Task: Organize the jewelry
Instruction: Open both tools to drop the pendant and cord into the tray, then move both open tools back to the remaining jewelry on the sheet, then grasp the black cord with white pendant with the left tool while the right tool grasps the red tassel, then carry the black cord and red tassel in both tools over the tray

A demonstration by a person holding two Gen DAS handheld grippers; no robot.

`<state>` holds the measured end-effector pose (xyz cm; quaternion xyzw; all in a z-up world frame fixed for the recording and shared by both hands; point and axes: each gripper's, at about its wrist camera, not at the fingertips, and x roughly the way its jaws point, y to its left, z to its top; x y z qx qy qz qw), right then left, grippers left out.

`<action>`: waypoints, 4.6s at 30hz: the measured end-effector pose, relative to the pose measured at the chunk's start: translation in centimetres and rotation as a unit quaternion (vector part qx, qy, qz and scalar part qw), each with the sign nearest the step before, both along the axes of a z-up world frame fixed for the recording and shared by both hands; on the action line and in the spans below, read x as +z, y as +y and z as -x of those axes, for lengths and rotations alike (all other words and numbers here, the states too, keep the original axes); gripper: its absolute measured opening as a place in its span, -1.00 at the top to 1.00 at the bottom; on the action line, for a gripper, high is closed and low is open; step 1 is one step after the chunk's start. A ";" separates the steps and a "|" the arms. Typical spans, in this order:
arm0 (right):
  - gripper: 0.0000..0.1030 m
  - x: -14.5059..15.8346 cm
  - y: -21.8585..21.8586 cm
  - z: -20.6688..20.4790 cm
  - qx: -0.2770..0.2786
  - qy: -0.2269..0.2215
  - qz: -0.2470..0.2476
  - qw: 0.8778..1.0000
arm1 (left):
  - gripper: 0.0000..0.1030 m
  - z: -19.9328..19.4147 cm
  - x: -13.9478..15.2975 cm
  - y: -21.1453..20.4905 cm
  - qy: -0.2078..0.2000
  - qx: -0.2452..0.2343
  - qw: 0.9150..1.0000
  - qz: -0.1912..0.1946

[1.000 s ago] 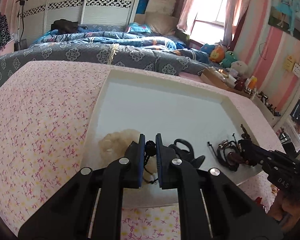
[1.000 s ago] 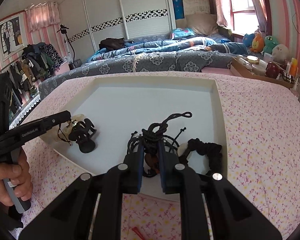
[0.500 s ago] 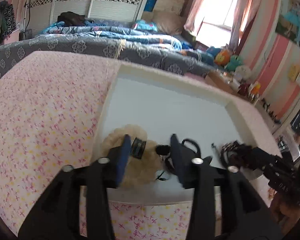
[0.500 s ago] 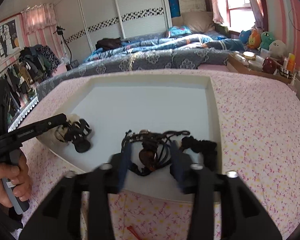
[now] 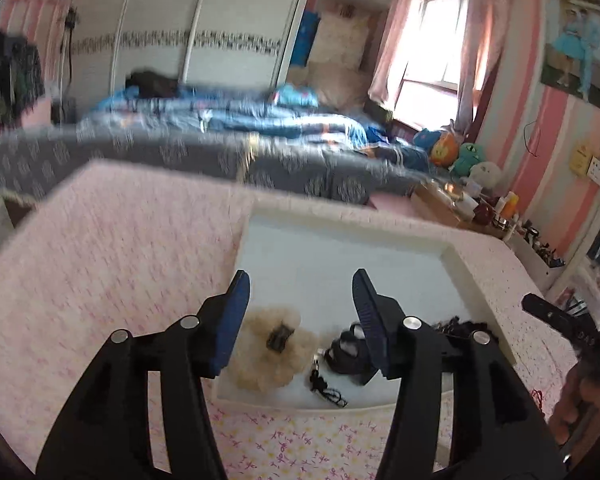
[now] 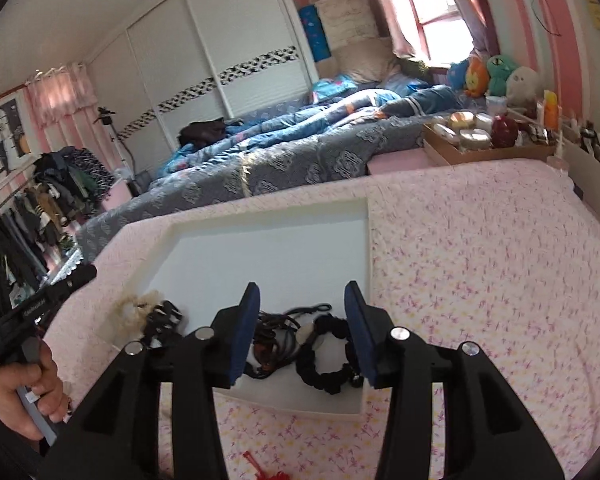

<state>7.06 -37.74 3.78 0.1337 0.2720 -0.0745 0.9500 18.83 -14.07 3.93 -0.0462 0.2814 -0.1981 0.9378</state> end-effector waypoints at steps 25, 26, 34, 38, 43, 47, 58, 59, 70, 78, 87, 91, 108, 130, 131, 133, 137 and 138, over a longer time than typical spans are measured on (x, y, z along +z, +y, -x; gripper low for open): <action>0.14 -4.7 -1.5 16.8 -0.071 0.086 0.053 0.992 | -0.26 13.5 -5.7 15.0 0.036 0.046 0.991 -0.122; 0.14 -4.8 -0.8 16.5 -0.064 0.085 0.056 0.993 | -0.26 13.3 -6.1 14.8 0.042 0.043 0.991 -0.123; 0.14 -6.1 3.0 13.7 -0.031 0.091 0.056 0.994 | -0.26 11.9 -7.0 12.4 0.068 0.031 0.987 -0.142; 0.14 -6.0 4.7 11.5 -0.011 0.095 0.064 0.993 | -0.26 10.8 -7.5 11.2 0.086 0.025 0.986 -0.138; 0.14 -6.5 6.4 8.2 0.002 0.112 0.067 0.991 | -0.26 10.1 -8.0 10.1 0.102 0.028 0.984 -0.140; 0.19 -7.8 7.4 6.2 0.008 0.142 0.079 0.987 | -0.27 9.4 -8.2 9.5 0.103 0.031 0.983 -0.150; 0.82 -7.6 6.3 6.5 -0.010 0.137 0.056 0.989 | 1.00 8.7 -8.6 9.9 0.131 -0.005 0.987 -0.096; 0.82 -7.6 6.3 6.5 -0.010 0.135 0.053 0.989 | 1.00 8.8 -8.5 10.0 0.128 -0.004 0.987 -0.095; 0.82 -7.2 5.9 7.0 -0.015 0.114 0.048 0.992 | 1.00 9.1 -4.9 13.3 0.082 0.020 0.993 -0.080; 0.82 -7.3 5.7 6.8 -0.013 0.115 0.040 0.992 | 0.33 11.0 -6.3 12.5 0.106 -0.017 0.986 -0.127; 0.82 -7.5 5.8 6.6 -0.012 0.118 0.040 0.992 | 0.64 11.4 -8.6 11.8 0.112 -0.003 0.981 -0.161; 0.82 -7.6 5.7 6.6 -0.013 0.116 0.037 0.993 | 0.84 11.0 -7.9 12.0 0.100 0.002 0.984 -0.148; 0.82 -7.0 5.2 6.5 -0.012 0.108 0.041 0.993 | 0.14 8.7 -7.5 9.4 0.081 -0.029 0.979 -0.187; 0.82 2.3 5.4 3.4 0.013 0.013 0.052 0.998 | 0.87 5.1 3.0 3.6 -0.032 -0.045 0.995 -0.079; 0.82 2.7 5.5 2.9 0.015 0.009 0.054 0.998 | 0.87 4.7 3.5 2.4 -0.036 -0.050 0.995 -0.074; 0.82 3.4 6.0 1.9 0.024 -0.001 0.059 0.998 | 0.87 4.1 3.8 1.1 -0.038 -0.056 0.996 -0.058; 0.82 2.8 7.3 -0.7 0.051 -0.004 0.063 0.997 | 0.87 2.2 2.2 -1.8 -0.018 -0.069 0.997 -0.037; 0.82 2.3 7.5 -1.4 0.056 -0.001 0.063 0.996 | 0.87 1.8 1.5 -2.2 -0.012 -0.071 0.997 -0.035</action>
